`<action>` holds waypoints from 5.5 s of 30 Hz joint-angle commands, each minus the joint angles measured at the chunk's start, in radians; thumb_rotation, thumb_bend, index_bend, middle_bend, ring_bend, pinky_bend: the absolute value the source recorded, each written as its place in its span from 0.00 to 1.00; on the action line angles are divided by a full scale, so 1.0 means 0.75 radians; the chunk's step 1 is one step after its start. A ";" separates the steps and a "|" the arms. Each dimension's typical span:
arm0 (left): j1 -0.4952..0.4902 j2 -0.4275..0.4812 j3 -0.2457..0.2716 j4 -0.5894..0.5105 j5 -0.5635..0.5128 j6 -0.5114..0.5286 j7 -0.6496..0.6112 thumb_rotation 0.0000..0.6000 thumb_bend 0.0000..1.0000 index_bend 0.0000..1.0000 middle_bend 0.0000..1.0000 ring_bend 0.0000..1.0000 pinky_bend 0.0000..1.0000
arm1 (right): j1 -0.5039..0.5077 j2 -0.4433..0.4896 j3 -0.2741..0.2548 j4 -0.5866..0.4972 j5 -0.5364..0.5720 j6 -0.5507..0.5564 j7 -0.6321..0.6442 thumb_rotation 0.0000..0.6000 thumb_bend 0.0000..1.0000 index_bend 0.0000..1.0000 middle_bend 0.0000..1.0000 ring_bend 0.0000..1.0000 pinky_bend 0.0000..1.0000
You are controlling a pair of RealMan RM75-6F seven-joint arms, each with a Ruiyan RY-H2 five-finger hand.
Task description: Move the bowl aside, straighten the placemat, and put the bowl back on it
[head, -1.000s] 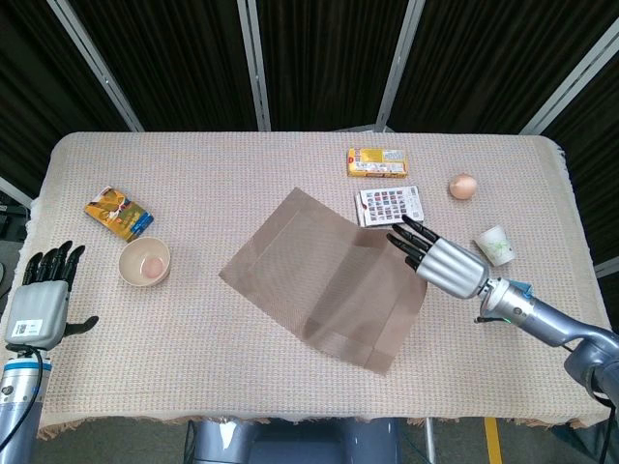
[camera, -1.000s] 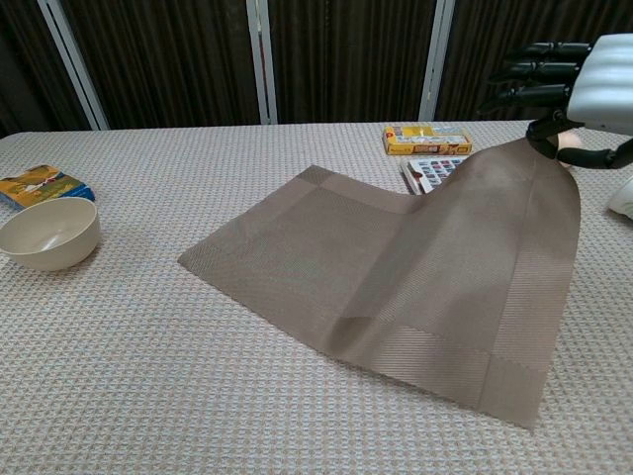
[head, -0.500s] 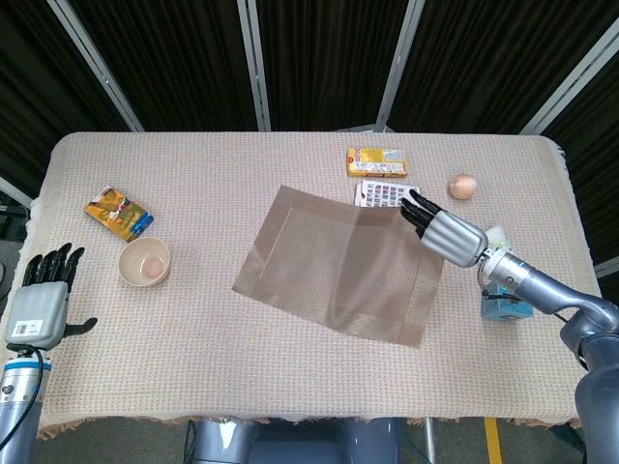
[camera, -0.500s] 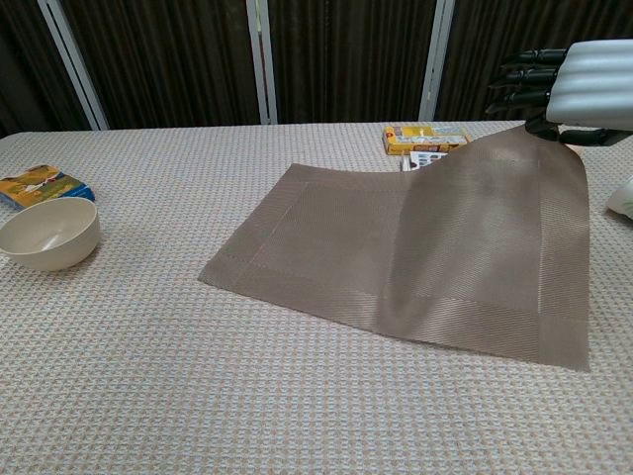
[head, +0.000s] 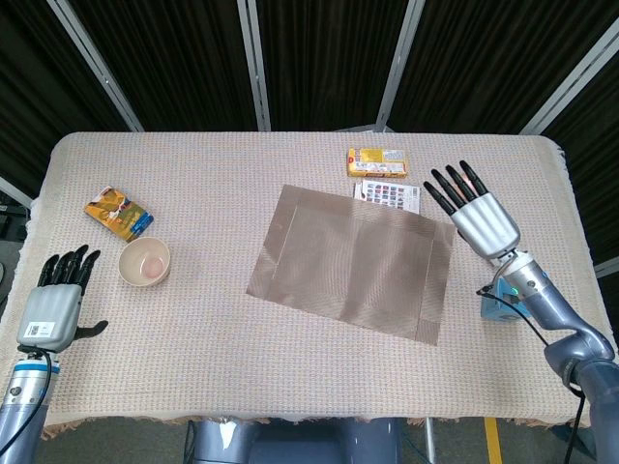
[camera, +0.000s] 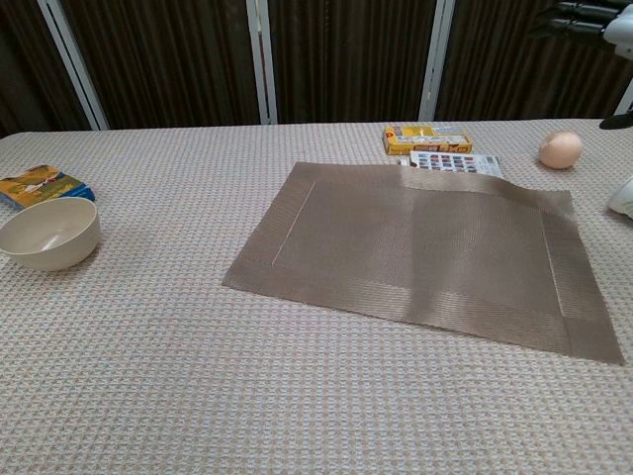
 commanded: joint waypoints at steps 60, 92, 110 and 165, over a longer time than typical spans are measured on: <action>-0.742 -1.016 0.066 1.621 0.620 -0.510 -0.825 1.00 0.25 0.34 0.00 0.00 0.00 | -0.662 0.578 0.035 -1.592 0.445 0.179 -0.270 1.00 0.00 0.00 0.00 0.00 0.00; -0.781 -1.054 0.079 1.587 0.590 -0.449 -0.830 1.00 0.47 0.67 0.00 0.00 0.00 | -0.694 0.604 0.064 -1.608 0.397 0.190 -0.221 1.00 0.00 0.00 0.00 0.00 0.00; -0.742 -0.761 0.265 1.031 0.834 -0.206 -0.693 1.00 0.48 0.71 0.00 0.00 0.00 | -0.714 0.610 0.060 -1.641 0.345 0.219 -0.242 1.00 0.00 0.00 0.00 0.00 0.00; -0.357 -0.414 0.534 0.899 0.945 0.031 -0.712 1.00 0.00 0.00 0.00 0.00 0.00 | -0.777 0.671 0.045 -1.755 0.189 0.309 -0.211 1.00 0.00 0.00 0.00 0.00 0.00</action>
